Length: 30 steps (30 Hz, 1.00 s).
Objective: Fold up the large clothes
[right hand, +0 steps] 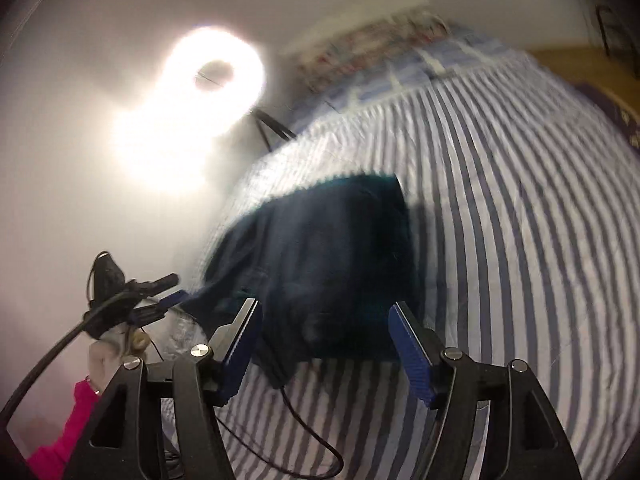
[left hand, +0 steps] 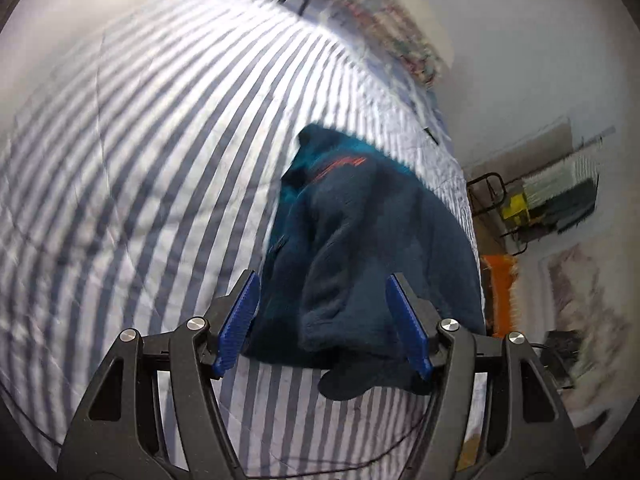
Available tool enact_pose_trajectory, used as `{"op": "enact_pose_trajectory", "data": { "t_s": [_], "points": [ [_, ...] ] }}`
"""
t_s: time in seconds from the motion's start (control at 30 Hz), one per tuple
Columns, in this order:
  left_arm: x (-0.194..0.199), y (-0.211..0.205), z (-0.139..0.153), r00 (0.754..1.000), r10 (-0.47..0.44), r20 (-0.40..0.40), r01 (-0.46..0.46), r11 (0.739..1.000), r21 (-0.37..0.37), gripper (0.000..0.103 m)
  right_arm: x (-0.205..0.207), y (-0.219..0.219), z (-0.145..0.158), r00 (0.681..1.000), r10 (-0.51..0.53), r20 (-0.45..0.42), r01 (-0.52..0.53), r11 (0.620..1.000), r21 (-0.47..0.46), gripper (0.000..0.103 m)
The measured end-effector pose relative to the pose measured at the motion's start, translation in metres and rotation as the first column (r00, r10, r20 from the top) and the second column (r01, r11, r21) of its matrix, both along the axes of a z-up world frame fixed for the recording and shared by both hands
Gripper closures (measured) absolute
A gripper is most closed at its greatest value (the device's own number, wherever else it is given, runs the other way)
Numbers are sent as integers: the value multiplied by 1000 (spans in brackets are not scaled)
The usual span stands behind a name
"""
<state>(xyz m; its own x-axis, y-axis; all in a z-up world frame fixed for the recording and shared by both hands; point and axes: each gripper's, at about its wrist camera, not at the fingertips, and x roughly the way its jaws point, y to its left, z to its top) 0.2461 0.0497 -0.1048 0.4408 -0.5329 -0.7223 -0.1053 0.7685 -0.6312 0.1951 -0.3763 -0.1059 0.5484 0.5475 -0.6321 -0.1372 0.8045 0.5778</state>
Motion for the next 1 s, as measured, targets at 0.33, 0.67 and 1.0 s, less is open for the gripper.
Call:
{"op": "enact_pose_trajectory", "data": {
  "t_s": [0.33,0.67,1.0],
  "points": [
    [-7,-35,-3,993,-114,-10,113,991,-76,94,27,22,-38,993,84,-89,-74,991,109,95],
    [-27,-46,-39,982,-179,-52,186,963,197,94,17,20,-56,981,93,-167,-112,988,-107,98],
    [-69,-42,14,974,-224,29,204,928,312,86,-13,21,-17,984,155,-93,-165,979,-118,70]
  ]
}}
